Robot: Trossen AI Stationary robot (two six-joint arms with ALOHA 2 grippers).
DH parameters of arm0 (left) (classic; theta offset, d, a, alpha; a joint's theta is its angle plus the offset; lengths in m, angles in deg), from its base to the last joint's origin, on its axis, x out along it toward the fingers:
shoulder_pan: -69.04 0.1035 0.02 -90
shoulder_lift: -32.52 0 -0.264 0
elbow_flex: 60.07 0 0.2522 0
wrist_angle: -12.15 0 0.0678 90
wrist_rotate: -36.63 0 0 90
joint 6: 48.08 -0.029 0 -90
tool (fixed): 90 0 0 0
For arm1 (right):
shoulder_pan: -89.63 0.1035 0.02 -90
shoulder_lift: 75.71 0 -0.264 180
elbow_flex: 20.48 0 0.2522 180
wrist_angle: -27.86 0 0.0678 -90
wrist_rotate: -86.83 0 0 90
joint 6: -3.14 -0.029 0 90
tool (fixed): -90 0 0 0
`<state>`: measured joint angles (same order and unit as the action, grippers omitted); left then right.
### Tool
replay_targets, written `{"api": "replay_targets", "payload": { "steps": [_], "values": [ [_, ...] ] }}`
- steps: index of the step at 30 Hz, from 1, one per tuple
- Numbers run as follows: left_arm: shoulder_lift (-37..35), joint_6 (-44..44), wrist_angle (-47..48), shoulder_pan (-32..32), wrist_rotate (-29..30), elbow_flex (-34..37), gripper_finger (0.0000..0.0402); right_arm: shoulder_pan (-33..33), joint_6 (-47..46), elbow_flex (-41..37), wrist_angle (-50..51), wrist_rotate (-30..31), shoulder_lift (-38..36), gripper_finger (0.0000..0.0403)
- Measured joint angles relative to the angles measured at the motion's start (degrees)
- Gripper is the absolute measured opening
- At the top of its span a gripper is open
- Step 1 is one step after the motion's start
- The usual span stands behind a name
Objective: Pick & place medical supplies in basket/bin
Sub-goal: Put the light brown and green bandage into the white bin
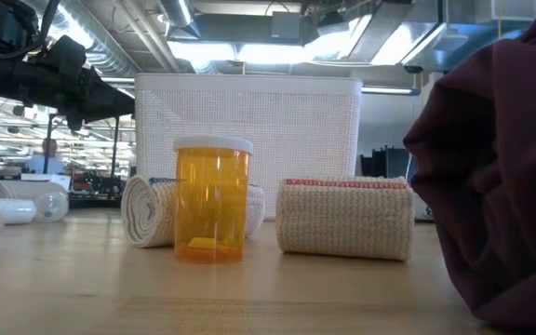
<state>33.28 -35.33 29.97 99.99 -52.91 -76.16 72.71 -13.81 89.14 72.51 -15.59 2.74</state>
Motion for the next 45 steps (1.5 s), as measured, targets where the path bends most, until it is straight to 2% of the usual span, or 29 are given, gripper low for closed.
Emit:
{"api": "replay_targets", "payload": {
  "steps": [12,16,19,22,24,39,42,45],
  "values": [
    [0.0,0.0,0.0,0.0,0.0,0.0,0.0116,-7.1,15.2,10.4,2.3,14.5,28.4,0.0094],
    [0.0,0.0,0.0,0.0,0.0,0.0,0.0116,-8.9,21.9,14.6,10.9,19.4,36.5,0.0094],
    [0.0,0.0,0.0,0.0,0.0,0.0,0.0116,-9.3,26.9,17.2,18.4,25.9,41.4,0.0094],
    [0.0,0.0,0.0,0.0,0.0,0.0,0.0116,-9.5,32.7,17.8,22.5,32.8,44.9,0.0095],
    [0.0,0.0,0.0,0.0,0.0,0.0,0.0116,-9.5,35.7,17.8,24.0,35.4,46.7,0.0095],
    [0.0,0.0,0.0,0.0,0.0,0.0,0.0116,-10.3,39.8,17.8,22.8,37.4,53.8,0.0098],
    [0.0,0.0,0.0,0.0,0.0,0.0,0.0116,-10.5,39.8,17.8,22.8,37.4,54.0,0.0120],
    [0.0,0.0,0.0,0.0,0.0,0.0,0.0116,-10.8,39.8,17.8,22.7,37.4,54.0,0.0158]
  ]
}}
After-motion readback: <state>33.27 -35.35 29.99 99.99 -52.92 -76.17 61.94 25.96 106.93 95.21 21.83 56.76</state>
